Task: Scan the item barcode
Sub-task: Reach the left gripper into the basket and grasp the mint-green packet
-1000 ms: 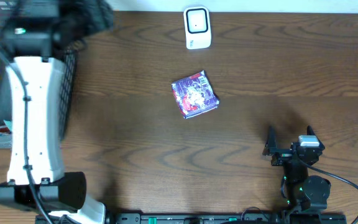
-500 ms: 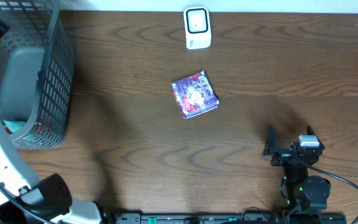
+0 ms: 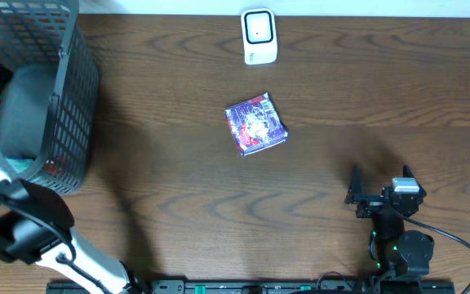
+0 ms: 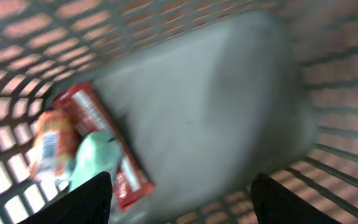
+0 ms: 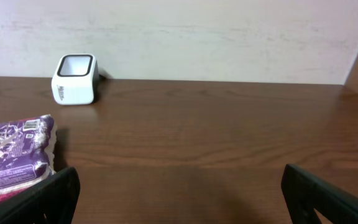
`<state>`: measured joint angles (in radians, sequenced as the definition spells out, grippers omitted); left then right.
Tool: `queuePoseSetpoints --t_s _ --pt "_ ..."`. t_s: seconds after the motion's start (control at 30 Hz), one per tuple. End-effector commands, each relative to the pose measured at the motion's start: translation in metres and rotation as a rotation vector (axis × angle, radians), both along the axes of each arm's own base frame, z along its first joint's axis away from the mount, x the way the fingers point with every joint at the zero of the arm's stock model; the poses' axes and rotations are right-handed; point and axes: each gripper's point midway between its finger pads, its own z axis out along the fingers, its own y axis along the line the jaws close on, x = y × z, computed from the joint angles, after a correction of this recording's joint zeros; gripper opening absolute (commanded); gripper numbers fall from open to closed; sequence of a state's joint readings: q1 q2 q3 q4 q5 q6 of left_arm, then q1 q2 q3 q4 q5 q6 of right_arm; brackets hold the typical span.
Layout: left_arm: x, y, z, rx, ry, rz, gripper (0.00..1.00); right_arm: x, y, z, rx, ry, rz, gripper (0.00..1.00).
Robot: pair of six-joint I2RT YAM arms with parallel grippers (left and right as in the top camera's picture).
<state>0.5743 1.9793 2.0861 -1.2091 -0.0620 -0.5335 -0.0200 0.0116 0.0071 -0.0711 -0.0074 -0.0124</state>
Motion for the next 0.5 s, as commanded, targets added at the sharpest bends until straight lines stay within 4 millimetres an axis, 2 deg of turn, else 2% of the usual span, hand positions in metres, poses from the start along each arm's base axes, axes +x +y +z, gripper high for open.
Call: queuePoseSetpoints --t_s 0.0,0.2,0.33,0.47 --pt "-0.02 0.017 -0.017 0.046 0.1 0.166 0.72 0.0 0.002 -0.001 -0.011 0.001 0.008 0.99" --pt "-0.029 0.018 -0.059 -0.002 0.22 0.204 0.72 0.0 0.002 -0.001 -0.011 0.0 0.008 0.99" --pt "-0.038 0.017 -0.08 -0.031 0.271 0.217 0.72 0.0 0.002 -0.001 -0.011 0.0 0.008 0.99" --pt "-0.056 0.023 -0.094 -0.038 0.31 0.293 0.72 0.0 0.002 -0.001 -0.011 0.0 0.008 0.99"
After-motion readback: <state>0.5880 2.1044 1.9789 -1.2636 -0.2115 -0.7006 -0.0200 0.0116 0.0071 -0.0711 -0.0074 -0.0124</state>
